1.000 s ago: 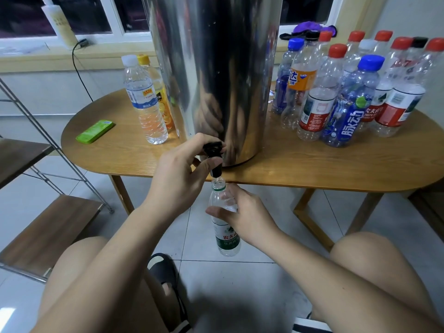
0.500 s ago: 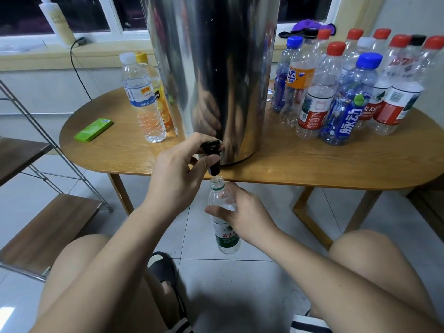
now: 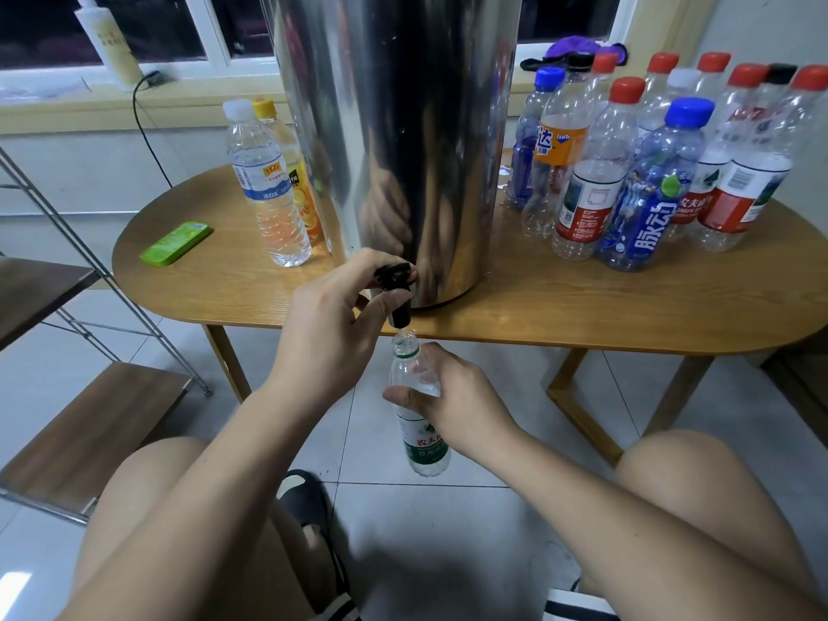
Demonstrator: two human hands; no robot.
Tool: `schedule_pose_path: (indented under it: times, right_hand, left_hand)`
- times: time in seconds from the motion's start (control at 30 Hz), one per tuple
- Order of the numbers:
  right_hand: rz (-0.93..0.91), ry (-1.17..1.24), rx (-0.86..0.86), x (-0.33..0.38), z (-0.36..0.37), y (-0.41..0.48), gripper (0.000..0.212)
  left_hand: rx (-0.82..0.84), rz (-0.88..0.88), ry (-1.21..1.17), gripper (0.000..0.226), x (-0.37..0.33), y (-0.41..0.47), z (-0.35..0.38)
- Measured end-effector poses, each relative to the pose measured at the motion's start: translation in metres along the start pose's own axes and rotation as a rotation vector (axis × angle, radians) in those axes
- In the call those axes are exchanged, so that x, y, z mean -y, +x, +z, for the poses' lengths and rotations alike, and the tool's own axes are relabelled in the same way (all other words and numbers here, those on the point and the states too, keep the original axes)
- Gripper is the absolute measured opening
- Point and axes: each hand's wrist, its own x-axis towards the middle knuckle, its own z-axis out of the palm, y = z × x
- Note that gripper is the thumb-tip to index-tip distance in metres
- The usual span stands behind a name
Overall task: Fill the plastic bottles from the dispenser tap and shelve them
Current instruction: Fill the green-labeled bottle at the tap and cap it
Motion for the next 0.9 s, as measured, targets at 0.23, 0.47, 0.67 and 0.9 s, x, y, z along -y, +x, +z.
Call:
schedule_pose_path:
  times: [0.23, 0.47, 0.67, 0.9]
  right_hand:
    - [0.01, -0.026, -0.001, -0.0011, 0.0002, 0.0006, 0.07]
    - [0.0, -0.042, 0.001, -0.0018, 0.0015, 0.002, 0.068]
    - [-0.005, -0.001, -0.018, 0.0006, 0.0015, 0.0032, 0.072]
    - [-0.019, -0.023, -0.022, 0.0014, 0.0027, 0.0068, 0.066]
  left_hand:
    - [0.003, 0.0, 0.006, 0.021, 0.0002, -0.0006, -0.0008]
    - [-0.004, 0.004, -0.011, 0.019, -0.0009, -0.0005, 0.0002]
    - [-0.009, -0.001, -0.022, 0.02, -0.0012, -0.0001, 0.0008]
    - [-0.009, -0.016, 0.003, 0.021, 0.0025, -0.0006, 0.0022]
